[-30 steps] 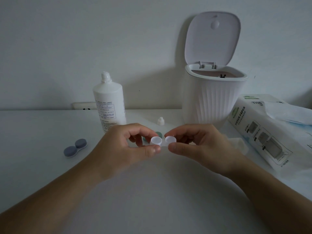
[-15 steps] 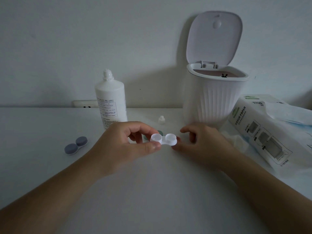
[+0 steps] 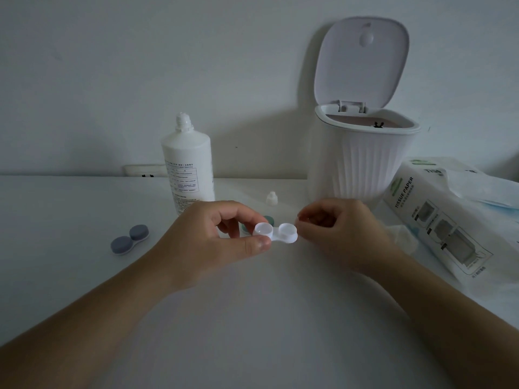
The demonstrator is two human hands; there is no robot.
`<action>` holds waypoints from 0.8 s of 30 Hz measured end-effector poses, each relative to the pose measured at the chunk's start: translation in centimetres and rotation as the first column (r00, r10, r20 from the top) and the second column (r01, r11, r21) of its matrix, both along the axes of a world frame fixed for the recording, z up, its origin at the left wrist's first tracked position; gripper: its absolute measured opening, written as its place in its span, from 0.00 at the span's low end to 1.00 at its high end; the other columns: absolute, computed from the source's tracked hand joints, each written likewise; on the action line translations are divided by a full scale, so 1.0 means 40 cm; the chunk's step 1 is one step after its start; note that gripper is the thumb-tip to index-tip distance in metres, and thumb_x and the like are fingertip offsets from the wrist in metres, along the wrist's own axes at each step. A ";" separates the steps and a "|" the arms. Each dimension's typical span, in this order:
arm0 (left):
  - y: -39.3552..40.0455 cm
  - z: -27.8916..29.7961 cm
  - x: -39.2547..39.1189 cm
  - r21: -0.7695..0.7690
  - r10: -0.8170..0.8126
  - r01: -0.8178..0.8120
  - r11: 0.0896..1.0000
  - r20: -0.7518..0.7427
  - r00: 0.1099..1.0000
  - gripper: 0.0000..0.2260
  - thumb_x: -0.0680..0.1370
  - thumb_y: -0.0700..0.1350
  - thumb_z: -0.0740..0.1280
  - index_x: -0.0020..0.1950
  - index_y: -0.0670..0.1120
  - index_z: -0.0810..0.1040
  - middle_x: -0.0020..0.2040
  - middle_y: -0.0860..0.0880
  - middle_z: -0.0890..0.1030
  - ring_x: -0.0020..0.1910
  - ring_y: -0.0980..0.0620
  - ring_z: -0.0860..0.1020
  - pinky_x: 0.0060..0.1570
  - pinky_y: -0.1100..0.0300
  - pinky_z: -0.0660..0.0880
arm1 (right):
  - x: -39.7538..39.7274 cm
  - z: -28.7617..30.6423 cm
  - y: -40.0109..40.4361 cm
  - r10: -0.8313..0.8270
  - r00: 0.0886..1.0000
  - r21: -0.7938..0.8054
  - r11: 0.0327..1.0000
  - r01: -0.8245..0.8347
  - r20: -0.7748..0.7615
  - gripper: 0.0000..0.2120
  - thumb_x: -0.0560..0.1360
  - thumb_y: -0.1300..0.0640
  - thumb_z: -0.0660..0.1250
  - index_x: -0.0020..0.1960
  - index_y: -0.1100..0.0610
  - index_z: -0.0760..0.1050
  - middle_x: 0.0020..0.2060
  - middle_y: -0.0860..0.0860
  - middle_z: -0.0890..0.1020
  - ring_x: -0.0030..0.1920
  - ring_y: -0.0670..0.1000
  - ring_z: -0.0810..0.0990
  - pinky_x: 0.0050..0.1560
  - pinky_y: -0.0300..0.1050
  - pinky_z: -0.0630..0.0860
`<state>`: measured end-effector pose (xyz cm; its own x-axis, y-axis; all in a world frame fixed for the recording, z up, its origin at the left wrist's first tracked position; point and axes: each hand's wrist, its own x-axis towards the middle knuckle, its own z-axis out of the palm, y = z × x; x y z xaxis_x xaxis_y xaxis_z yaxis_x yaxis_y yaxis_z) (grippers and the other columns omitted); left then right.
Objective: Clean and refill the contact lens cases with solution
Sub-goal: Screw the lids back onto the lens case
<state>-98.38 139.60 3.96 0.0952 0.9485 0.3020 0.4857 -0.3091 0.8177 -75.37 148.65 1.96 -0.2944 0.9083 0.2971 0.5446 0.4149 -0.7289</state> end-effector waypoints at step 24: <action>0.007 0.000 -0.006 -0.035 -0.005 0.006 0.999 0.040 0.999 0.08 0.69 0.56 0.80 0.46 0.59 0.86 0.41 0.44 0.84 0.41 0.43 0.77 0.38 0.64 0.71 | -0.009 0.056 -0.075 0.389 0.824 -0.165 0.857 -0.487 -0.411 0.17 0.68 0.52 0.74 0.56 0.52 0.83 0.51 0.49 0.88 0.56 0.49 0.85 0.58 0.39 0.79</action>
<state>-98.64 139.90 3.94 0.0890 0.9580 0.2725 0.4508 -0.2827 0.8467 -75.72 145.64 4.20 -0.5996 0.7643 0.2373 0.0364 0.3222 -0.9460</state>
